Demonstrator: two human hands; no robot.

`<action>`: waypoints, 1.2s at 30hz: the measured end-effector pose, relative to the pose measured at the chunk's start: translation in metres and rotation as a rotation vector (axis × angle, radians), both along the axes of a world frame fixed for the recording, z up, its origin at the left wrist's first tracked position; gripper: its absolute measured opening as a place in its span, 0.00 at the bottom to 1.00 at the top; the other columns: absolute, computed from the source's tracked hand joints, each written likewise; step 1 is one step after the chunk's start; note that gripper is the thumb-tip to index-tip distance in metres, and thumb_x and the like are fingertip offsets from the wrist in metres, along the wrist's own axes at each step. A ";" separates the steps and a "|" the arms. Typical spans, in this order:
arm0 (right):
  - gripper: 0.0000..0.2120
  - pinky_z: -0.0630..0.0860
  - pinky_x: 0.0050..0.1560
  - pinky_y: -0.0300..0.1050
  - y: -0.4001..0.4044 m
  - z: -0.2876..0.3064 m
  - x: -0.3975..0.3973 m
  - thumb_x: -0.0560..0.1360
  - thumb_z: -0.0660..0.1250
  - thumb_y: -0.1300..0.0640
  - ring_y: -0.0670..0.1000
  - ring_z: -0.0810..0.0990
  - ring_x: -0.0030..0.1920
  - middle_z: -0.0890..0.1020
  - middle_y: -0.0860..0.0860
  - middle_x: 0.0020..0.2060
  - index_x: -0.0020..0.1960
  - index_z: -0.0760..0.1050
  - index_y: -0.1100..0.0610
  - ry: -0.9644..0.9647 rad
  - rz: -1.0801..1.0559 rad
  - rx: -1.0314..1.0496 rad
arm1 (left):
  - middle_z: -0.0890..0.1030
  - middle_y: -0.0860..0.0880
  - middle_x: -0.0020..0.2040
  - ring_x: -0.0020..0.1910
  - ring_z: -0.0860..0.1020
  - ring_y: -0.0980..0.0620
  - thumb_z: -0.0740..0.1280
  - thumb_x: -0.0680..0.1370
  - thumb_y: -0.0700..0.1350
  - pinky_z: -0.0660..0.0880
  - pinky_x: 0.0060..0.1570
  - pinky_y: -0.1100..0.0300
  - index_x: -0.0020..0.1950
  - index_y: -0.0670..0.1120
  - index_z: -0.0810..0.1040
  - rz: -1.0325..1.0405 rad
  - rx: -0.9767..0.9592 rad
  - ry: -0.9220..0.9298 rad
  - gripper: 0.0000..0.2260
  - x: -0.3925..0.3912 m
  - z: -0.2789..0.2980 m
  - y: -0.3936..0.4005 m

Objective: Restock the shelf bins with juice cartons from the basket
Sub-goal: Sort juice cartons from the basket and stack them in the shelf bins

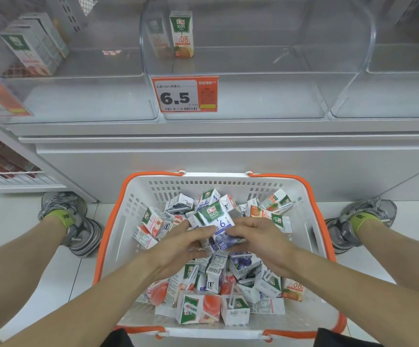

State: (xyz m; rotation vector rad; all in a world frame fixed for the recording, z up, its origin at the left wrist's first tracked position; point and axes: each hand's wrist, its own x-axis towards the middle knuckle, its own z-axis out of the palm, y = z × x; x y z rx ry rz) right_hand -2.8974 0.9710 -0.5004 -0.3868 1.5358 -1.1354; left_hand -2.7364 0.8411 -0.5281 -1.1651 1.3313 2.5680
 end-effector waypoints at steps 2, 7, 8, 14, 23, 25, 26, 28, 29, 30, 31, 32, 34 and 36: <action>0.06 0.81 0.53 0.47 0.001 -0.002 0.001 0.76 0.71 0.55 0.54 0.84 0.46 0.87 0.49 0.46 0.48 0.87 0.53 0.166 0.086 0.052 | 0.82 0.41 0.60 0.54 0.78 0.44 0.79 0.66 0.53 0.75 0.56 0.49 0.68 0.45 0.73 -0.017 -0.038 -0.001 0.34 0.000 0.000 0.004; 0.04 0.81 0.47 0.52 0.000 0.008 -0.003 0.76 0.71 0.49 0.60 0.81 0.40 0.86 0.51 0.39 0.48 0.85 0.44 0.294 0.267 0.053 | 0.80 0.37 0.59 0.52 0.76 0.42 0.79 0.67 0.58 0.75 0.52 0.50 0.67 0.44 0.75 0.003 -0.080 -0.011 0.34 0.001 0.001 0.007; 0.08 0.81 0.50 0.51 -0.001 0.011 -0.005 0.76 0.72 0.49 0.56 0.84 0.41 0.87 0.50 0.40 0.55 0.83 0.45 0.331 0.297 0.038 | 0.79 0.38 0.57 0.52 0.75 0.43 0.79 0.66 0.58 0.75 0.50 0.51 0.68 0.42 0.74 0.005 -0.083 -0.007 0.36 0.000 0.002 0.006; 0.25 0.82 0.54 0.51 -0.010 0.042 -0.032 0.72 0.76 0.49 0.50 0.86 0.46 0.83 0.48 0.57 0.66 0.71 0.43 0.441 0.542 0.064 | 0.80 0.38 0.62 0.55 0.75 0.41 0.78 0.66 0.55 0.70 0.54 0.46 0.65 0.47 0.77 -0.044 -0.140 0.015 0.30 -0.007 0.010 0.001; 0.42 0.83 0.51 0.51 -0.004 0.073 -0.078 0.70 0.76 0.68 0.64 0.84 0.54 0.69 0.56 0.68 0.73 0.66 0.37 -0.029 0.676 0.114 | 0.77 0.42 0.67 0.69 0.72 0.39 0.72 0.72 0.49 0.63 0.72 0.38 0.70 0.49 0.73 -0.456 -0.098 0.033 0.26 -0.044 0.041 0.013; 0.42 0.83 0.47 0.45 0.003 0.065 -0.081 0.69 0.77 0.69 0.65 0.83 0.56 0.65 0.57 0.71 0.72 0.68 0.36 -0.058 0.749 0.135 | 0.79 0.42 0.65 0.66 0.76 0.44 0.71 0.74 0.46 0.66 0.71 0.42 0.68 0.49 0.75 -0.539 -0.058 -0.003 0.22 -0.052 0.044 0.017; 0.40 0.82 0.46 0.44 0.007 0.061 -0.082 0.69 0.77 0.69 0.64 0.83 0.57 0.63 0.58 0.72 0.71 0.70 0.37 -0.058 0.777 0.143 | 0.82 0.45 0.61 0.62 0.78 0.50 0.71 0.76 0.45 0.70 0.69 0.49 0.66 0.50 0.75 -0.587 -0.049 -0.021 0.19 -0.056 0.044 0.019; 0.36 0.82 0.46 0.43 0.015 0.053 -0.084 0.68 0.77 0.70 0.64 0.84 0.53 0.64 0.58 0.71 0.67 0.75 0.41 -0.050 0.784 0.141 | 0.80 0.44 0.64 0.62 0.76 0.53 0.73 0.74 0.47 0.67 0.69 0.56 0.68 0.55 0.73 -0.666 -0.086 -0.086 0.24 -0.064 0.042 0.022; 0.34 0.82 0.47 0.44 0.020 0.050 -0.086 0.68 0.77 0.70 0.64 0.85 0.51 0.65 0.58 0.70 0.66 0.76 0.43 -0.043 0.770 0.136 | 0.76 0.43 0.67 0.68 0.73 0.49 0.76 0.71 0.51 0.63 0.73 0.52 0.72 0.56 0.69 -0.691 -0.114 -0.113 0.31 -0.068 0.039 0.024; 0.32 0.82 0.47 0.44 0.025 0.047 -0.089 0.68 0.77 0.70 0.64 0.85 0.50 0.66 0.58 0.70 0.64 0.77 0.43 -0.032 0.747 0.135 | 0.75 0.44 0.69 0.70 0.70 0.48 0.78 0.68 0.54 0.61 0.75 0.49 0.75 0.54 0.66 -0.709 -0.125 -0.128 0.38 -0.073 0.037 0.026; 0.31 0.82 0.47 0.44 0.030 0.045 -0.093 0.68 0.78 0.70 0.63 0.85 0.49 0.66 0.58 0.70 0.64 0.78 0.44 -0.024 0.715 0.134 | 0.75 0.48 0.69 0.71 0.69 0.49 0.78 0.66 0.56 0.61 0.75 0.48 0.75 0.52 0.65 -0.714 -0.157 -0.141 0.41 -0.078 0.037 0.028; 0.31 0.83 0.47 0.45 0.035 0.044 -0.097 0.68 0.78 0.70 0.63 0.85 0.49 0.67 0.58 0.69 0.63 0.78 0.45 -0.018 0.676 0.128 | 0.75 0.50 0.69 0.71 0.70 0.51 0.78 0.65 0.58 0.61 0.74 0.49 0.74 0.50 0.67 -0.715 -0.197 -0.143 0.40 -0.083 0.036 0.030; 0.29 0.83 0.48 0.47 0.047 0.042 -0.106 0.68 0.78 0.70 0.62 0.86 0.50 0.70 0.59 0.66 0.63 0.78 0.47 -0.005 0.587 0.105 | 0.79 0.52 0.64 0.66 0.75 0.53 0.78 0.65 0.62 0.65 0.72 0.48 0.67 0.50 0.75 -0.706 -0.337 -0.151 0.34 -0.095 0.035 0.034; 0.29 0.83 0.52 0.52 0.059 0.041 -0.113 0.67 0.78 0.70 0.58 0.86 0.47 0.73 0.60 0.63 0.63 0.78 0.49 0.012 0.493 0.053 | 0.82 0.51 0.56 0.58 0.80 0.52 0.78 0.63 0.65 0.72 0.67 0.46 0.59 0.50 0.80 -0.642 -0.506 -0.146 0.31 -0.105 0.042 0.036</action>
